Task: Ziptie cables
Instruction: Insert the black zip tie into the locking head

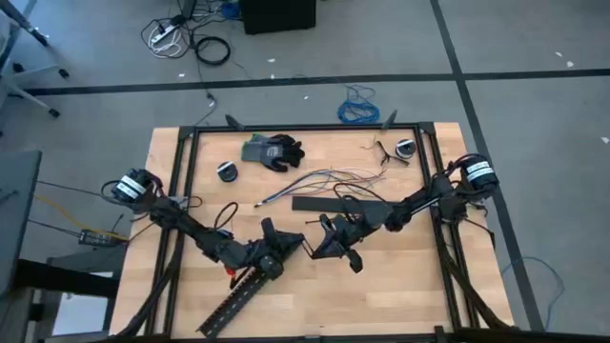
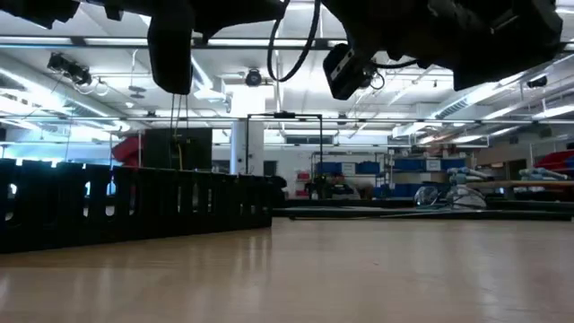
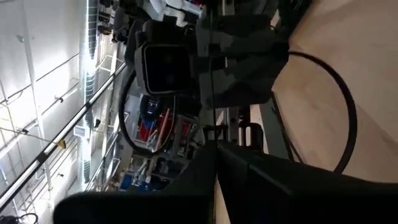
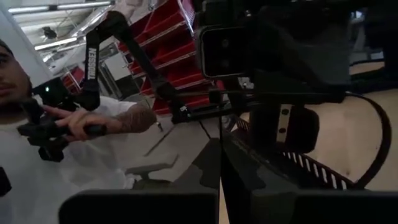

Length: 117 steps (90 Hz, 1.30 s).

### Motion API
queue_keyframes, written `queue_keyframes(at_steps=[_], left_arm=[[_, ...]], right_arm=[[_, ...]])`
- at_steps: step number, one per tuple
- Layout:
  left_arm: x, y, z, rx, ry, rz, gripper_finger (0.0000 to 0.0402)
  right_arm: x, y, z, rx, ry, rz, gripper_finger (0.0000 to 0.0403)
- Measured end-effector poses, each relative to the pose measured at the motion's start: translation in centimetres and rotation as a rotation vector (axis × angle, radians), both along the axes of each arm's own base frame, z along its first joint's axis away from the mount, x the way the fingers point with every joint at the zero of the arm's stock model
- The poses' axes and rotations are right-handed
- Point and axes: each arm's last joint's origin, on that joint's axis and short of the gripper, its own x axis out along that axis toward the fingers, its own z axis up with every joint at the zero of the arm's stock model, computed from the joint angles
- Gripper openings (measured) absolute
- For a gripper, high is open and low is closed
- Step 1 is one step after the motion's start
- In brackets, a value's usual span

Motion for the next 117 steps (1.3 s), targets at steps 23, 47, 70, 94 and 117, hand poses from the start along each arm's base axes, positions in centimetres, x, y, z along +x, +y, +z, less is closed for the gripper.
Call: queue_keyframes(at_steps=[23,47,70,94,117], left_arm=[[0.0,0.0,0.0,0.005,0.002,0.0,0.0],[0.0,0.0,0.0,0.005,0.002,0.0,0.0],[0.0,-0.1,0.0,0.006,0.003,-0.023,0.0],[0.2,0.3,-0.1,0.014,0.013,-0.005,0.0],[0.3,0.4,-0.2,-0.002,0.018,0.001,0.0]], right_arm=[[0.1,-0.5,0.0,0.082,0.042,0.01,0.0],[0.2,-0.9,-0.2,0.113,0.086,0.001,0.0],[0.4,-2.0,-0.4,0.127,0.115,0.0,0.0],[0.2,-1.2,-0.3,0.115,0.102,0.047,0.0],[0.2,-1.1,-0.3,0.06,0.069,0.047,0.0]])
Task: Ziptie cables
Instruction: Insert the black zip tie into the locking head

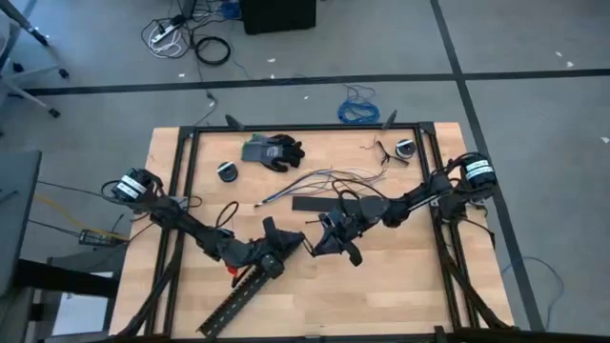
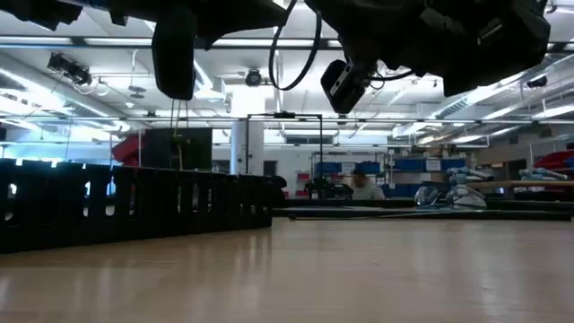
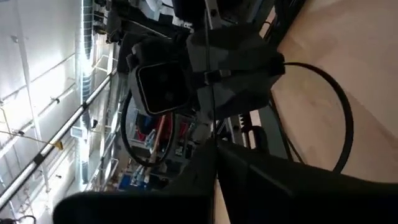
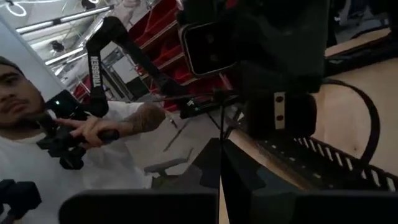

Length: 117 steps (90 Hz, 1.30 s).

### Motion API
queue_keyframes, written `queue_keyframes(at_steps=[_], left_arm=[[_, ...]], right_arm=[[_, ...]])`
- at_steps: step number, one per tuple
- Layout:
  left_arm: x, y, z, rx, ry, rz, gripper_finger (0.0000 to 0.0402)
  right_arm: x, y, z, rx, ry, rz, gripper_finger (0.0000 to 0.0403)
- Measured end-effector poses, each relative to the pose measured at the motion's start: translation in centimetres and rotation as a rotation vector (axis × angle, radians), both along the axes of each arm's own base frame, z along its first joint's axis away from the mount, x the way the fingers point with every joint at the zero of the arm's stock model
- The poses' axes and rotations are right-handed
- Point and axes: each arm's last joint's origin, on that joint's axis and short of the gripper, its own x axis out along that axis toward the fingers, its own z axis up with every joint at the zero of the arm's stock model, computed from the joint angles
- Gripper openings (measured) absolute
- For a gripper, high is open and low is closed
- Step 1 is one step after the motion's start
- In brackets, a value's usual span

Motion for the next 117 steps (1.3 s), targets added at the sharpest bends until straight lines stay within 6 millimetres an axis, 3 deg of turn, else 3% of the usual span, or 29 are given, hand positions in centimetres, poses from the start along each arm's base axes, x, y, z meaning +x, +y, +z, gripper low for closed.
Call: queue_keyframes(at_steps=[39,92,117], left_arm=[[0.0,0.0,0.0,-0.002,0.004,0.005,0.0],[-0.3,-0.5,0.0,-0.024,-0.004,-0.003,0.0],[-0.7,-1.1,0.0,-0.026,-0.008,0.036,0.0]], right_arm=[[0.0,0.0,0.0,-0.047,-0.029,0.003,0.0028],[0.4,-1.9,-0.3,-0.074,-0.005,-0.032,0.016],[-0.2,-3.6,-0.1,-0.236,0.061,-0.045,0.0173]])
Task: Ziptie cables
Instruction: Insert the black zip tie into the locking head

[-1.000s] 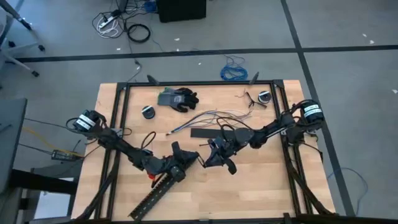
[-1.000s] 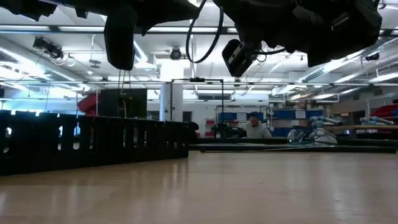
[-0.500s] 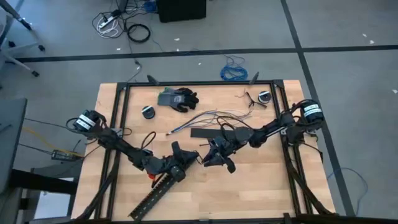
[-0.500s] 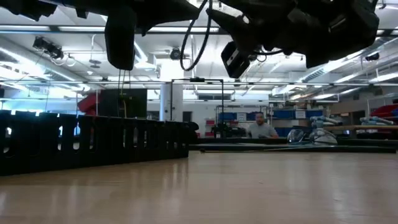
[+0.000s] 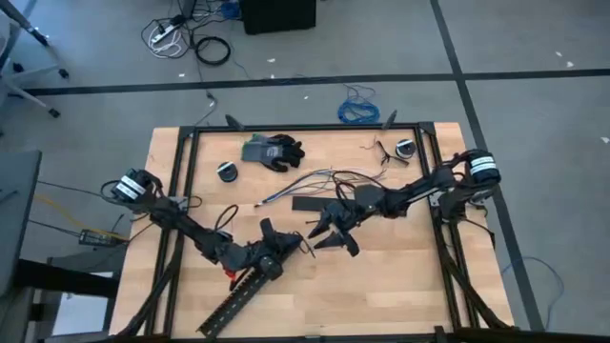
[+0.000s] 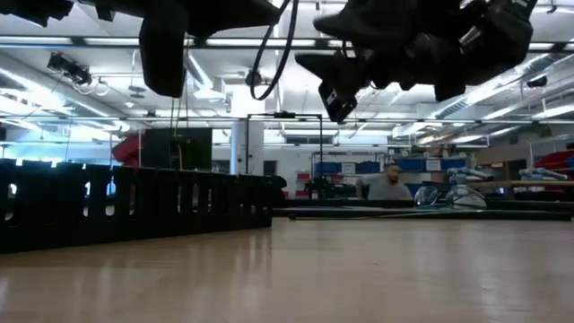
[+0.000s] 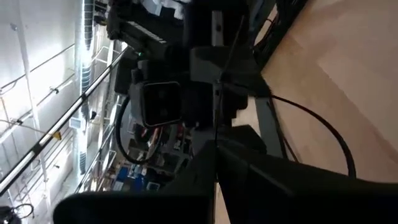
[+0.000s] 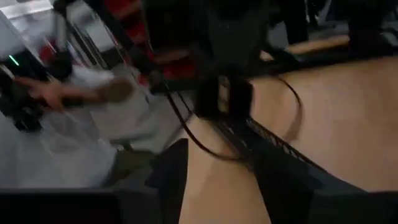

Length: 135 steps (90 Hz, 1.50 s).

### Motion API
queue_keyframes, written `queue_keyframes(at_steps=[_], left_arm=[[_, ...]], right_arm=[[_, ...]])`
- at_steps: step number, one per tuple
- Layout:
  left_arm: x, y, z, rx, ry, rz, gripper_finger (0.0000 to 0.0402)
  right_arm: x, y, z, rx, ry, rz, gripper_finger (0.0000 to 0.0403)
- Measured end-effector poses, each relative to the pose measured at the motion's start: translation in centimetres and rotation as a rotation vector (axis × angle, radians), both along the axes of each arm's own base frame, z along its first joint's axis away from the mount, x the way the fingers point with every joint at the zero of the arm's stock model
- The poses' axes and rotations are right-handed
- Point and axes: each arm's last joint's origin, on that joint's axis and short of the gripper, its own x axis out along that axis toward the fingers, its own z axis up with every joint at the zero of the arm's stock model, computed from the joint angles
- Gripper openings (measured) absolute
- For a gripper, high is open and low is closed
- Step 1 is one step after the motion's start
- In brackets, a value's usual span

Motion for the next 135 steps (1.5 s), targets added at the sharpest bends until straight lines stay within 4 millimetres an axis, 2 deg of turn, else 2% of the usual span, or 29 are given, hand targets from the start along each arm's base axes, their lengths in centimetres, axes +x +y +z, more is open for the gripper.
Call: queue_keyframes(at_steps=[10,34,54,69,83,113,135], left_arm=[[-0.3,-0.1,0.2,-0.041,-0.03,0.071,0.0],[-0.5,0.4,0.3,-0.356,-0.203,0.248,0.0],[-0.2,0.6,0.3,-0.683,-0.358,0.215,0.0],[0.3,1.4,-0.5,-0.893,-0.386,0.187,0.0],[0.6,2.1,-1.3,-0.969,-0.366,0.209,0.0],[1.1,2.9,-1.1,-0.987,-0.392,0.215,0.0],[1.3,3.2,-1.0,-0.995,-0.395,0.208,0.0]], right_arm=[[-0.4,-0.6,0.5,-0.074,0.006,-0.032,0.0168],[-1.4,-0.6,3.6,-0.326,-0.22,-0.077,0.0166],[-1.6,0.0,4.4,-0.5,-0.307,-0.159,0.016],[-1.6,0.4,5.0,-0.575,-0.384,-0.218,0.0156],[-1.7,0.7,5.4,-0.609,-0.435,-0.261,0.0152],[-1.7,0.7,5.1,-0.576,-0.388,-0.258,0.0149],[-1.7,0.7,5.1,-0.574,-0.384,-0.257,0.013]])
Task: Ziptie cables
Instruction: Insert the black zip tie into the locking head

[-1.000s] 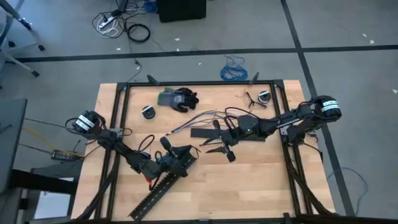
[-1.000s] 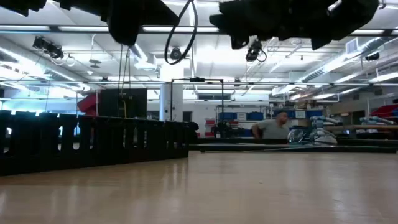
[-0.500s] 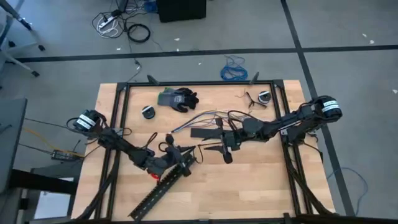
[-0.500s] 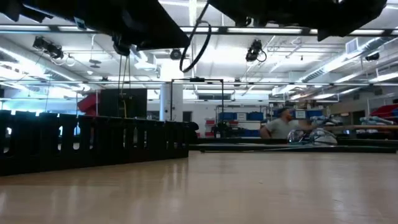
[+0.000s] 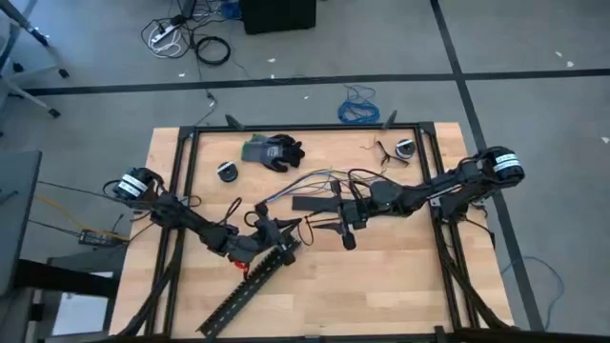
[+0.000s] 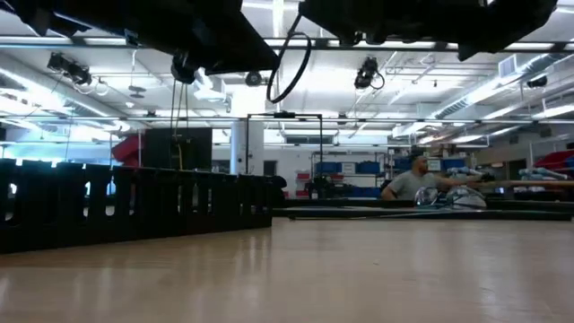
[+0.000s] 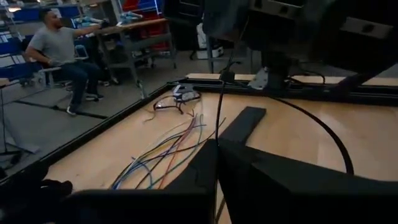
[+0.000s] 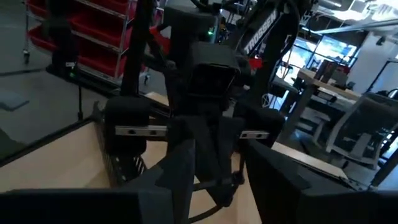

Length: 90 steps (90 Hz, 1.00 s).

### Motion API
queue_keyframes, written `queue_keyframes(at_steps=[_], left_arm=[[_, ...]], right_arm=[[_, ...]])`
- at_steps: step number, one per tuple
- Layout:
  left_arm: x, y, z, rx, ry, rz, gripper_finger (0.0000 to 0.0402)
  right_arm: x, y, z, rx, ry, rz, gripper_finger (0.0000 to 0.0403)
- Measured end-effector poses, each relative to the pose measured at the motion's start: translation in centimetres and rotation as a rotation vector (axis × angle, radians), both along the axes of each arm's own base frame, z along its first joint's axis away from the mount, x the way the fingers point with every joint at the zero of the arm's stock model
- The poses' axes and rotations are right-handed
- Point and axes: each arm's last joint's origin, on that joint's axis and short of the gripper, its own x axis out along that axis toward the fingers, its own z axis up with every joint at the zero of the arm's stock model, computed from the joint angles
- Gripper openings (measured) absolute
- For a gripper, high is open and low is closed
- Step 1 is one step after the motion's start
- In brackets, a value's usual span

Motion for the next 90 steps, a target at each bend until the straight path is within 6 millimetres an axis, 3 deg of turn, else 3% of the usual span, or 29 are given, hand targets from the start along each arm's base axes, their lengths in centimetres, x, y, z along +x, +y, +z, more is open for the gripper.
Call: queue_keyframes(at_steps=[58,73,90], left_arm=[[0.13,0.08,0.02,-0.005,0.0,-0.03,0.0],[0.13,0.07,0.0,-0.005,0.001,-0.032,0.0],[0.15,0.03,-0.07,-0.006,0.006,-0.054,0.0]], right_arm=[[0.02,-0.11,-0.11,-0.001,0.011,-0.018,0.0046],[0.05,-0.27,-0.48,-0.006,0.049,-0.045,0.0007],[0.09,-0.5,-0.53,0.022,0.061,-0.052,0.0001]])
